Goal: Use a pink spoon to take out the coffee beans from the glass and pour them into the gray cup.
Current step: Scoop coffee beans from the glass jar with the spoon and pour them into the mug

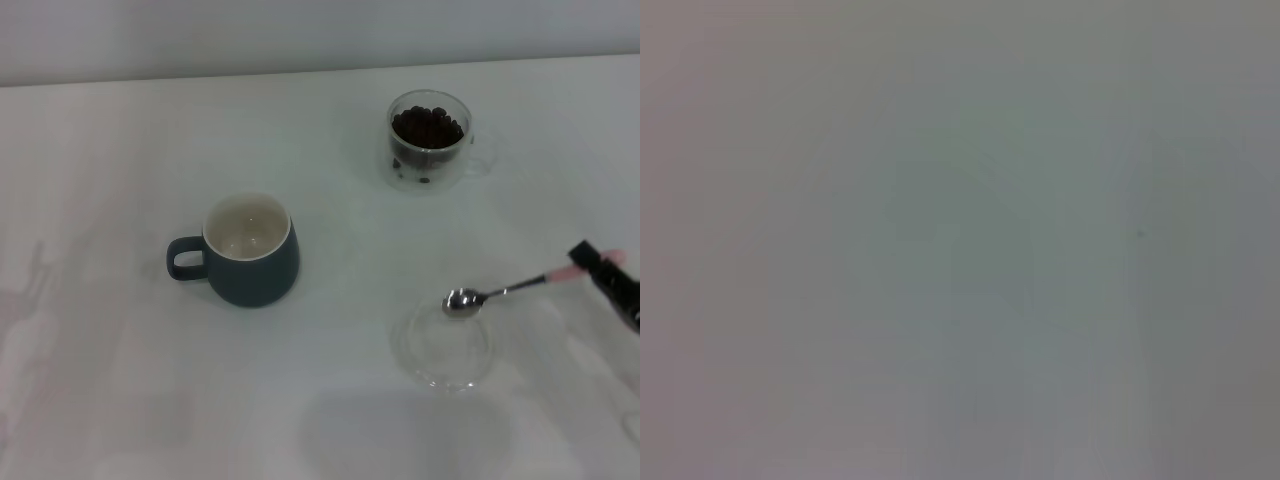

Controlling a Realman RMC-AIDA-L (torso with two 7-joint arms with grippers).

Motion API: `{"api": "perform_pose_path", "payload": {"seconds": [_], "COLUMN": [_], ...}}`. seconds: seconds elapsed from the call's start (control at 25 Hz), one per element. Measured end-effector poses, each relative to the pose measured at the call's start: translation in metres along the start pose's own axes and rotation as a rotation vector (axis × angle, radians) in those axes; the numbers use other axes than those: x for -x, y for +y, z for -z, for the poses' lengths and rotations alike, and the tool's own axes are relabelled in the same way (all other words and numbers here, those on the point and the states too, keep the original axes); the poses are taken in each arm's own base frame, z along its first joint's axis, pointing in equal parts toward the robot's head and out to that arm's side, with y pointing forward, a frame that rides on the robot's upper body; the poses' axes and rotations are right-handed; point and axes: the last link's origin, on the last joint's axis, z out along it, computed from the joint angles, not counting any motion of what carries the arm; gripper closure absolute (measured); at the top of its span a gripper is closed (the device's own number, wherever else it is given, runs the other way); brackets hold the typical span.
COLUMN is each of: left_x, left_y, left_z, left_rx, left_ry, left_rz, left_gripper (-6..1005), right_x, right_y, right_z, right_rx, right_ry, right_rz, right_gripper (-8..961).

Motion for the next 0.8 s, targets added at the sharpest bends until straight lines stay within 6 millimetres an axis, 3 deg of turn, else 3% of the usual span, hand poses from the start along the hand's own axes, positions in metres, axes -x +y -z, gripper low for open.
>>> {"api": "perform_pose_path", "payload": {"seconds": [0.2,0.4,0.68,0.8], "left_x": [0.000,0.002,0.005,0.006], "left_y": [0.001,0.003,0.002,0.000], "left_z": [0.000,0.000,-0.001,-0.001], "left_rx": [0.000,0.002,-0.007,-0.019], "left_ry": [-0.002,-0.013,-0.037,-0.036], "left_rz": [0.004,0.037,0.134,0.140], "left_gripper": [164,164,165,164], "right_x": [0.039,0.085,0.126,0.132], "right_y": [0.008,0.024,0.053,0.057], "right_z": [-0.036,-0.099,-0.167,-0.175], "right_rx": [0.105,0.185,0.209,0.202], "right_ry": [-0.014,0.025,0.102,0.111], "right_rz": [0.078,0.238,0.496,0.548], "right_gripper": [803,805,805,806]}}
